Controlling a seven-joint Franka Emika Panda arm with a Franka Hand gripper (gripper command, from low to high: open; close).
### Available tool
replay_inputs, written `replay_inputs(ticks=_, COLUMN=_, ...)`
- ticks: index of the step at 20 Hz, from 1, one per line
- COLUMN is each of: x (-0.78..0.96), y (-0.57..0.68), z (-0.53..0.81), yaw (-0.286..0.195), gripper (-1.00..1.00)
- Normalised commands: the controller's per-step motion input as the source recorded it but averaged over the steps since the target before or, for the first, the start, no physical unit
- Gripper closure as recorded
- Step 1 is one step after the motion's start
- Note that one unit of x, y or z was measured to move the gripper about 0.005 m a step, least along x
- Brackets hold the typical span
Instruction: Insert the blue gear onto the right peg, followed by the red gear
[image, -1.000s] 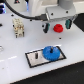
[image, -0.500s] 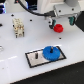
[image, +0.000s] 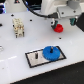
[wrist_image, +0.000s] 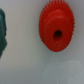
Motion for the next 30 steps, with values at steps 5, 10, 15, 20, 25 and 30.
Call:
replay_inputs(ticks=5, x=-0.41, y=-0.14, z=-0.35, yaw=0.000, gripper=-1.00)
replay_inputs(ticks=10, x=-0.33, y=-0.22, z=-0.24, yaw=0.000, gripper=1.00)
replay_inputs(ticks=15, x=-0.22, y=-0.09, z=-0.14, yaw=0.000, gripper=1.00)
replay_inputs(ticks=20, x=-0.06, y=-0.02, z=-0.02, yaw=0.000, gripper=1.00)
replay_inputs(ticks=25, x=-0.05, y=0.01, z=0.12, yaw=0.000, gripper=1.00)
replay_inputs(ticks=30, x=0.13, y=0.00, z=0.48, yaw=0.000, gripper=1.00)
